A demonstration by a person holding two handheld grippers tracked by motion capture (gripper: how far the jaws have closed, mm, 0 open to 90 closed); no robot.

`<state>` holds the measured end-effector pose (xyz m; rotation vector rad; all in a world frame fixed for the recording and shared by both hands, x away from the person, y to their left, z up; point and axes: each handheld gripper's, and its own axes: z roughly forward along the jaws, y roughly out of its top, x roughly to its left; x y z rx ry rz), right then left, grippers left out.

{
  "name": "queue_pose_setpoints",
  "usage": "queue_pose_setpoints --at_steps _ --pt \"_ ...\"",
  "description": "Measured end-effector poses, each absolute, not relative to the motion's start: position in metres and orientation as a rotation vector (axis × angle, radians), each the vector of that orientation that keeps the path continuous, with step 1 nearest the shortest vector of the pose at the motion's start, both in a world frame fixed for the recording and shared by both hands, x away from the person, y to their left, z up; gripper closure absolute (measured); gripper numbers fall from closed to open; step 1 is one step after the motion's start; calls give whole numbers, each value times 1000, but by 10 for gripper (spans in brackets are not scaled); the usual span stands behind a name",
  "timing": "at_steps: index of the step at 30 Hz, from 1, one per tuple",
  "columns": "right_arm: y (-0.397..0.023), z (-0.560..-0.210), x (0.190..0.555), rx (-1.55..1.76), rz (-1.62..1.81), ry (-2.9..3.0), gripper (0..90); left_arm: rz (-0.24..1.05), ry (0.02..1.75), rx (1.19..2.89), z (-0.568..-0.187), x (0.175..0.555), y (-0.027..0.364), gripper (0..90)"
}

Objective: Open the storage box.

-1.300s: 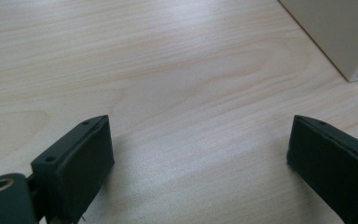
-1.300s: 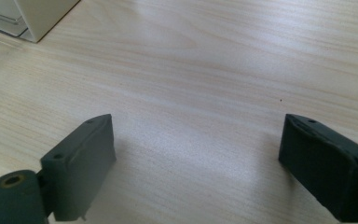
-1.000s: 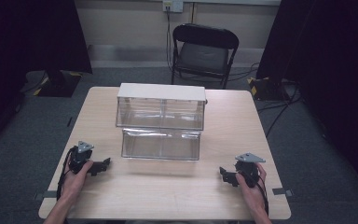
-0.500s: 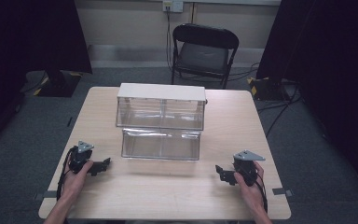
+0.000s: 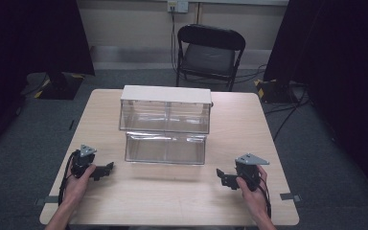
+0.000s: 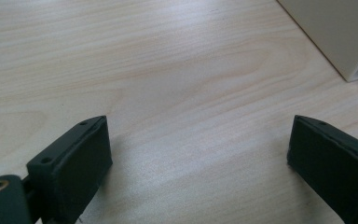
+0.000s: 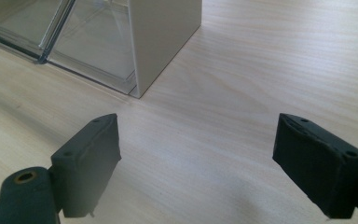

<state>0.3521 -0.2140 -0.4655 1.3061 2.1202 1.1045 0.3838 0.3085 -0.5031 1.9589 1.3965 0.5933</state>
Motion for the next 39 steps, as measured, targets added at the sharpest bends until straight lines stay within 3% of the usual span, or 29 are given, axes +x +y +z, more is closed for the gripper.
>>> queue_pose_setpoints --at_steps 28,39 --pt "-177 -454 351 1173 1180 2244 143 597 1400 1957 -503 384 308 56" --pt "-149 -455 366 1144 1168 2289 143 598 1400 1957 -503 384 308 56"
